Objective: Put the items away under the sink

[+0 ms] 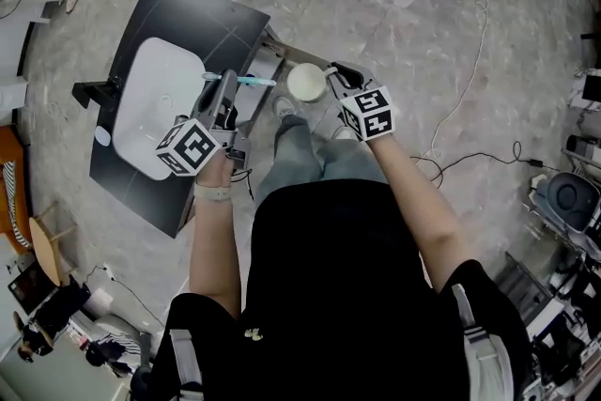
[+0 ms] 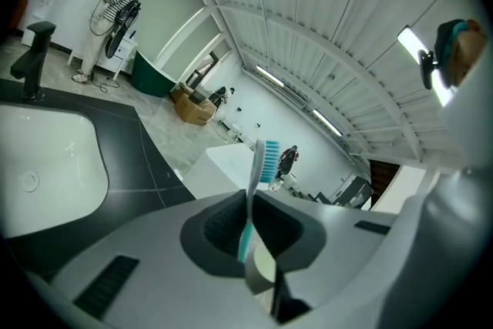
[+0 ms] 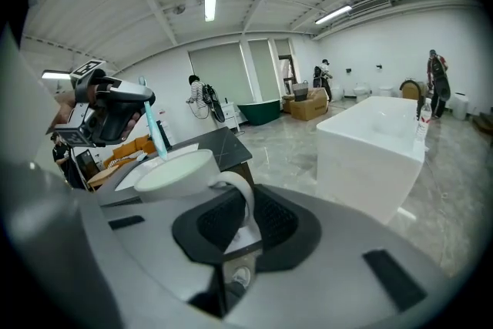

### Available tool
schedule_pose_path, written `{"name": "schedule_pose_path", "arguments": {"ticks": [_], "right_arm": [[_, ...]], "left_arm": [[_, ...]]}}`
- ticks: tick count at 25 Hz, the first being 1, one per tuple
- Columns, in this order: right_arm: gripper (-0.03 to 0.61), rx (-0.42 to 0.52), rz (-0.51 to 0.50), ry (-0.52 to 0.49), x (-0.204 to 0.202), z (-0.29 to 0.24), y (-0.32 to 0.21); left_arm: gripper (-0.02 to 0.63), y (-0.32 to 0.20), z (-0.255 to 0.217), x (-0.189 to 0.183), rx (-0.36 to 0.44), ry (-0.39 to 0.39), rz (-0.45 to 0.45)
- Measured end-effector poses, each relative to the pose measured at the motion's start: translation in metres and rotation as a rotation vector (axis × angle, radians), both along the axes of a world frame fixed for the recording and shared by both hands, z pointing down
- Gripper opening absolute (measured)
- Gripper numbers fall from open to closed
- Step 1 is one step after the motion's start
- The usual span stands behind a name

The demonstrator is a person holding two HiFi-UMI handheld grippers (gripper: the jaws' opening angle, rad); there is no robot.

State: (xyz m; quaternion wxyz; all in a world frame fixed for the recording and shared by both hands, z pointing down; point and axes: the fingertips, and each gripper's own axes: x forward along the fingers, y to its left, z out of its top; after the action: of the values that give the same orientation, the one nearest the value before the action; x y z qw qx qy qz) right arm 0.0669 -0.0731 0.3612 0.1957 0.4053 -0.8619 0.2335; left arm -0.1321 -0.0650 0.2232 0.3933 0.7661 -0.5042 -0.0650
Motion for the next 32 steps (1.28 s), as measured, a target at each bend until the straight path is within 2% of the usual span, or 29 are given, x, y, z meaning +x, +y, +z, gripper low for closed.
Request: {"name": "schedule_pose_path", "arguments": {"ticks": [7, 15, 20, 25, 32], "right_arm": [[0.054, -0.007, 0.098, -0.028, 0.049, 0.007, 0.035], [0.054, -0.003, 0.263, -0.032, 0.085, 0.015, 0.067], [0.054, 0.028, 0.371, -0.003, 0.089, 0.014, 0.084], [0.054, 0.048, 0.510, 0.029, 0.087, 0.013, 0.103], [0.054, 0.031, 0.692, 0.034, 0.072, 0.026, 0.132]], "left_arm": [[0.040, 0.035, 0.020, 0.048, -0.061, -0.067, 0.101], [0.040, 0.033, 0.041, 0.078, -0.092, -0.126, 0.272], [0.040, 0.029, 0.055, 0.081, -0.104, -0.165, 0.419], [0.040, 0.026, 0.061, 0.071, -0.106, -0.150, 0.524], [0.040, 0.041, 0.089, 0.058, -0.150, -0.148, 0.686]]}}
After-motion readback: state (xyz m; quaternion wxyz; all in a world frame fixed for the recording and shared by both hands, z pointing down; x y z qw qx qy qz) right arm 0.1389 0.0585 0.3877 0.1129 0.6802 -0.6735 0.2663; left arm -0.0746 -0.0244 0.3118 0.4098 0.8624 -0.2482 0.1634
